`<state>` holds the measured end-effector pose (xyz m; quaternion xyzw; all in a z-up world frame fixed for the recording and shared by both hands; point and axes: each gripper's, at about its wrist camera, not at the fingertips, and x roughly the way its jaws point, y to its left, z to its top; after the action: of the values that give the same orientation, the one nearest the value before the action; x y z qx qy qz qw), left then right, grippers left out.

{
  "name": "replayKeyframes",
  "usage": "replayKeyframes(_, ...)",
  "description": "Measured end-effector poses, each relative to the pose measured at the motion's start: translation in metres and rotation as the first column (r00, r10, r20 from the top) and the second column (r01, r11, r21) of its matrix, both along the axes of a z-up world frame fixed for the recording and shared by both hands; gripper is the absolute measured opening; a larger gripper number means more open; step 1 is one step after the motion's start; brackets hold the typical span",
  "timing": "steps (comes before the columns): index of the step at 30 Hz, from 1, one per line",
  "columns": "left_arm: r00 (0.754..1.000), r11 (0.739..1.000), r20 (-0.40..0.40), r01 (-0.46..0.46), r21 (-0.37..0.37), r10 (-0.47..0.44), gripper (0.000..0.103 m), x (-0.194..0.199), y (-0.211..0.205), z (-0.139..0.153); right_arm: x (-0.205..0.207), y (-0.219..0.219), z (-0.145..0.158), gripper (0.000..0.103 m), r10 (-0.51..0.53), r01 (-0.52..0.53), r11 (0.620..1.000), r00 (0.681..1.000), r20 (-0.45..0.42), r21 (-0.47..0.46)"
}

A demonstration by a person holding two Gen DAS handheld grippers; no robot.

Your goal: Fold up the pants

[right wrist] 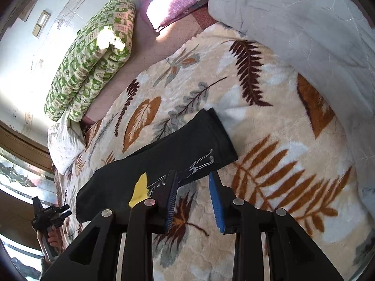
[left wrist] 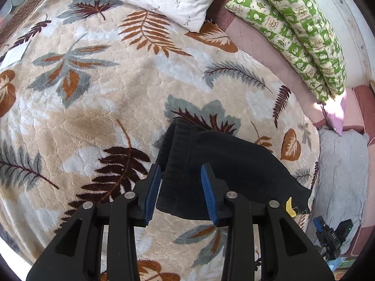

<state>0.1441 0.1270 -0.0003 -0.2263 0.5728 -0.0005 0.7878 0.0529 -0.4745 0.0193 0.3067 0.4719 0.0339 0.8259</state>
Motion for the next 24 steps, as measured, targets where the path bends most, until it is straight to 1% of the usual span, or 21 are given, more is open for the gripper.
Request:
replayKeyframes(3,1.0,1.0,-0.014,0.026,-0.003,-0.027,0.034,0.012,-0.005,-0.001,0.025,0.038,0.011,0.03,0.12,-0.12,0.993,0.993,0.022,0.018)
replayKeyframes(5,0.999,0.999,-0.034,0.037,-0.014,-0.037,0.034,0.021,-0.004,-0.005,0.05,0.074,0.017,0.03,0.222,-0.223,0.974,0.974,0.032,0.025)
replayKeyframes(7,0.998,0.999,-0.047,0.043,-0.029,-0.044,0.034,0.029,-0.003,-0.008,0.081,0.119,0.02,0.03,0.351,-0.352,0.935,0.936,0.039,0.033)
replayKeyframes(8,0.997,0.998,-0.053,0.053,-0.031,-0.055,0.034,0.032,-0.003,-0.01,0.093,0.139,0.021,0.03,0.397,-0.398,0.917,0.917,0.042,0.025)
replayKeyframes(9,0.996,0.997,-0.062,0.069,-0.03,-0.071,0.034,0.036,-0.004,-0.013,0.108,0.163,0.02,0.03,0.452,-0.453,0.891,0.891,0.042,0.02)
replayKeyframes(12,0.989,0.993,-0.087,0.117,0.001,-0.116,0.034,0.046,-0.007,-0.021,0.149,0.222,0.006,0.032,0.558,-0.558,0.83,0.83,0.021,-0.012)
replayKeyframes(13,0.987,0.991,-0.092,0.133,0.004,-0.132,0.034,0.049,-0.007,-0.023,0.162,0.239,-0.003,0.032,0.582,-0.582,0.813,0.813,-0.002,-0.029)
replayKeyframes(15,0.983,0.988,-0.099,0.154,0.004,-0.153,0.034,0.054,-0.007,-0.027,0.182,0.267,-0.021,0.032,0.611,-0.613,0.787,0.79,-0.05,-0.074)
replayKeyframes(17,0.982,0.985,-0.083,0.17,-0.004,-0.17,0.034,0.058,-0.006,-0.028,0.199,0.28,-0.035,0.032,0.613,-0.617,0.782,0.787,-0.071,-0.087)
replayKeyframes(19,0.981,0.984,-0.088,0.176,0.009,-0.175,0.034,0.062,-0.006,-0.032,0.208,0.287,-0.046,0.032,0.606,-0.611,0.786,0.792,-0.076,-0.098)
replayKeyframes(20,0.978,0.983,-0.096,0.184,0.005,-0.183,0.034,0.063,-0.006,-0.036,0.21,0.292,-0.053,0.032,0.617,-0.625,0.773,0.781,-0.095,-0.114)
replayKeyframes(22,0.974,0.98,-0.109,0.199,-0.01,-0.199,0.034,0.065,-0.008,-0.042,0.206,0.299,-0.063,0.031,0.662,-0.673,0.733,0.739,-0.127,-0.096)
replayKeyframes(24,0.973,0.978,-0.107,0.206,-0.011,-0.206,0.034,0.067,-0.01,-0.045,0.191,0.307,-0.063,0.032,0.729,-0.735,0.673,0.678,-0.1,-0.081)
